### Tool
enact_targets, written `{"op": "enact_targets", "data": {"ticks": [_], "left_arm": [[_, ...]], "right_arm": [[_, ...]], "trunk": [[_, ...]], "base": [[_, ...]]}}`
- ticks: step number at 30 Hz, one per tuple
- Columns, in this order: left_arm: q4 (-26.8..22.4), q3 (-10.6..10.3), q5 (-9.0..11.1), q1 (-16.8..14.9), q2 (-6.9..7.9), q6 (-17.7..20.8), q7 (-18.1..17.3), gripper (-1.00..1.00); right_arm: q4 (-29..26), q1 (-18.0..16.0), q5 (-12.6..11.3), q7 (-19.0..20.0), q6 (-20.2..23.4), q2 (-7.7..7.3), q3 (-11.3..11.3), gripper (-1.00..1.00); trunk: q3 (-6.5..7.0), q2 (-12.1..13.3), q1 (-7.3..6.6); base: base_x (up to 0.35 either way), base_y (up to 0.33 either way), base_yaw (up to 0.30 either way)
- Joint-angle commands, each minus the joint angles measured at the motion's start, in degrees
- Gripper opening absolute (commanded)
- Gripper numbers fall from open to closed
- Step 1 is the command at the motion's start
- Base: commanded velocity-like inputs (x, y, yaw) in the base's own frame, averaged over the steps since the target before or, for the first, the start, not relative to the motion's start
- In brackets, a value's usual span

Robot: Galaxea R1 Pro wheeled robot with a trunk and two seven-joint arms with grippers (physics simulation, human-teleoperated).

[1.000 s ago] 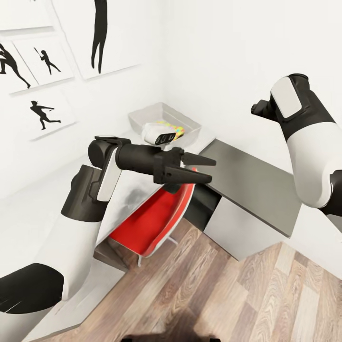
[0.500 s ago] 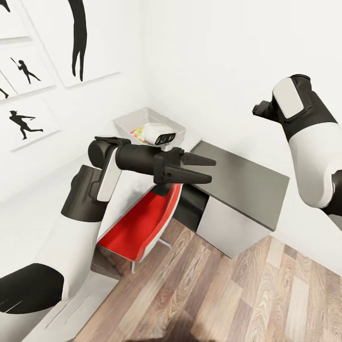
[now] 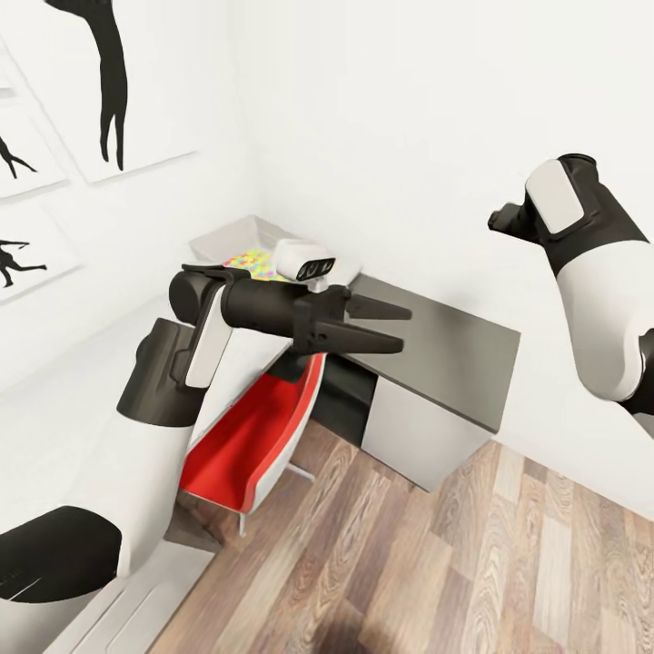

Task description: Put all the toys in the child's room - the three board games (two on the bed and one on the table), the two jigsaw puzzles on the table, and the tennis ball on the table - inside the toy box on the table in the child's room.

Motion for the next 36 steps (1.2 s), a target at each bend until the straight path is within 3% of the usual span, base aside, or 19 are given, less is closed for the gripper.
{"op": "enact_targets", "data": {"ticks": [1,18,27,36], "left_arm": [[0.0,0.0,0.1,0.0,0.02,0.6,-0.1,1.00],[0.0,-0.1,0.0,1.7,0.22,0.6,0.0,1.00],[0.0,-0.2,0.0,2.8,0.23,0.6,1.5,1.00],[0.0,-0.2,0.0,4.2,0.23,0.6,2.8,1.00]], "right_arm": [[0.0,0.1,-0.6,-0.5,0.3,-0.16,0.4,1.00],[0.2,4.2,-0.6,-0.6,1.4,-0.64,0.5,1.00],[0.6,9.6,-0.6,-0.5,2.6,-3.89,0.5,1.00],[0.8,16.6,-0.7,-0.4,3.6,-4.51,0.6,1.00]], "trunk": [[0.00,-0.1,0.03],[1.50,-0.1,0.03],[2.30,-0.1,0.03],[3.10,-0.1,0.03]], "base": [[0.000,0.000,-0.176],[0.000,0.000,-0.176],[0.000,0.000,-0.176],[0.000,0.000,-0.176]]}}
